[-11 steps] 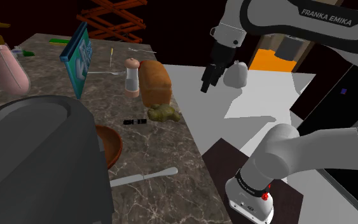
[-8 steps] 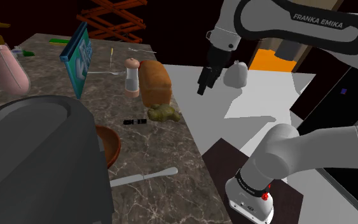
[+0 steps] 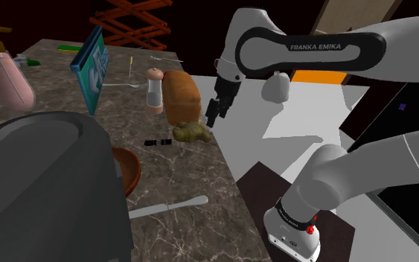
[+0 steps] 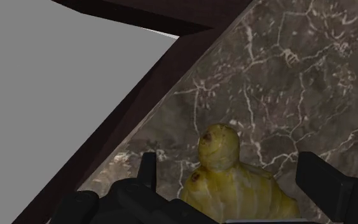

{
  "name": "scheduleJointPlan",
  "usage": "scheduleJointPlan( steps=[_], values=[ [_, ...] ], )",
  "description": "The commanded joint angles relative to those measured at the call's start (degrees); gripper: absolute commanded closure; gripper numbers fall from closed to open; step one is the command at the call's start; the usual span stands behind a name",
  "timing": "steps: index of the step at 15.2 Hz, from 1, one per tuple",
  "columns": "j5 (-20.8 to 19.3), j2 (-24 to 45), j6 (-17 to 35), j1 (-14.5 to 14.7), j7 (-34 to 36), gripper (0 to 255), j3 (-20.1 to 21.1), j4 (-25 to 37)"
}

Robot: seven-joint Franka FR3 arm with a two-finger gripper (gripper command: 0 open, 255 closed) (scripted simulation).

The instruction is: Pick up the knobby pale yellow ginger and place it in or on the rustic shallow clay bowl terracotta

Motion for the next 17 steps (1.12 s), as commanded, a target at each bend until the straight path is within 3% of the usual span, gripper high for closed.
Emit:
scheduleJointPlan(
  steps=[1,10,17],
  values=[
    [0.54,3.11,4.14,0.46,0.11,0,1.03,-0.93],
    [1.41,7.7,13.03,1.01,0.06,0,2.45,-5.21],
    [1.41,7.7,13.03,1.01,0.06,0,2.45,-5.21]
  ],
)
